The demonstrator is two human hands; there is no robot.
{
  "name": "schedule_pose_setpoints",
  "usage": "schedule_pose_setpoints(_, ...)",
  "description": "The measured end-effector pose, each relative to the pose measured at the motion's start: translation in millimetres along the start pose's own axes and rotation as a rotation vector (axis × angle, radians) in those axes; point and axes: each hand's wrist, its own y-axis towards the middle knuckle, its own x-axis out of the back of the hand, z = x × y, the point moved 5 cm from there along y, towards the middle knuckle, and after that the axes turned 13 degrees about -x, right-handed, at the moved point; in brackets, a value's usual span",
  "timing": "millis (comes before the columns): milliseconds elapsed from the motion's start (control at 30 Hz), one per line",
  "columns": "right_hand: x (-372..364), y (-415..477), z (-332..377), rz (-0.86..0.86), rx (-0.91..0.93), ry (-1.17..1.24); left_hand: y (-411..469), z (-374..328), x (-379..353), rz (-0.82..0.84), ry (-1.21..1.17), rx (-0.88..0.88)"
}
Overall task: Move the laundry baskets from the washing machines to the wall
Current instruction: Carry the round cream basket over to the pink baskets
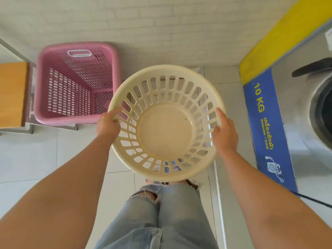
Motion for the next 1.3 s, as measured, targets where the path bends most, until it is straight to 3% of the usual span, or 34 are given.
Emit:
schedule_pose_setpoints(300, -26.4, 134.1, 65.4, 0.048, 0.039, -0.081, 109.4, -23.4, -38.6, 0.087, 0.081, 0.124)
schedule_pose_setpoints(733, -141.7, 271.1, 90.3, 0.057, 0.024, -0.138, 270.1, 22.2, -131.4, 0.144, 0.206, 0.167)
schedule_pose_setpoints(1300, -283.8, 365.1, 85.2, 0.216, 0.058, 0.005, 364.0, 130.3, -217.6, 0.077, -0.046, 0.290)
